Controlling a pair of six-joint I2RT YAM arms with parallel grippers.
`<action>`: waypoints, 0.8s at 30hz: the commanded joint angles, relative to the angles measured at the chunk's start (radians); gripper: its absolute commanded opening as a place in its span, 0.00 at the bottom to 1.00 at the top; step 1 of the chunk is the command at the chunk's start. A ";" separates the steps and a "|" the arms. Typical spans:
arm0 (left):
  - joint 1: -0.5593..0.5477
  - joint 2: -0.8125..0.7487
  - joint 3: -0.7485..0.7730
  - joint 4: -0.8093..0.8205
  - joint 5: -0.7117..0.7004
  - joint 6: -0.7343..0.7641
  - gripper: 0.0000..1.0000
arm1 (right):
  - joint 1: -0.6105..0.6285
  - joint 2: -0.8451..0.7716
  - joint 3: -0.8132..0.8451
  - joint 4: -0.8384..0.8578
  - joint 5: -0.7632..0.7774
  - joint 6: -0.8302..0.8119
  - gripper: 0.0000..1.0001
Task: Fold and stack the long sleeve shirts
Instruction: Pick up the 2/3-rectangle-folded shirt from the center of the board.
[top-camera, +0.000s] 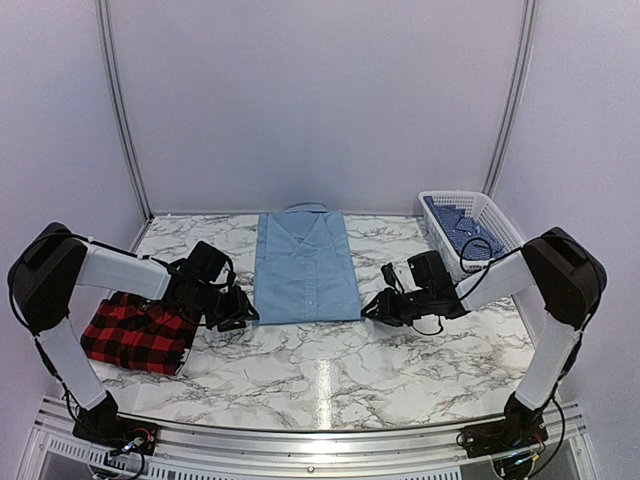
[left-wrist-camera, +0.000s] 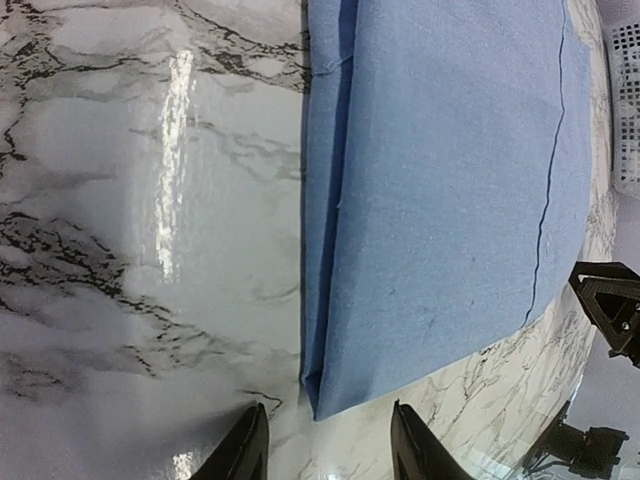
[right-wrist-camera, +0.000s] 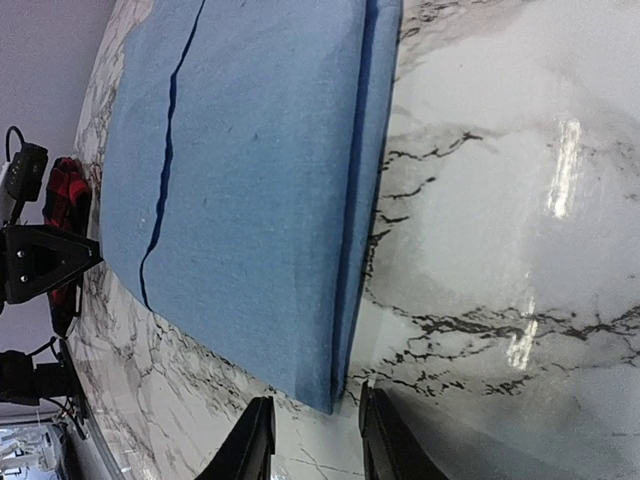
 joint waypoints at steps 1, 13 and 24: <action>-0.016 0.052 0.015 -0.065 -0.029 0.003 0.42 | 0.018 0.032 0.024 -0.018 0.014 -0.009 0.30; -0.031 0.090 0.057 -0.071 -0.019 -0.030 0.30 | 0.021 0.054 0.024 0.018 -0.017 0.010 0.28; -0.031 0.077 0.053 -0.065 -0.010 -0.050 0.15 | 0.026 0.044 0.004 -0.006 -0.001 0.002 0.28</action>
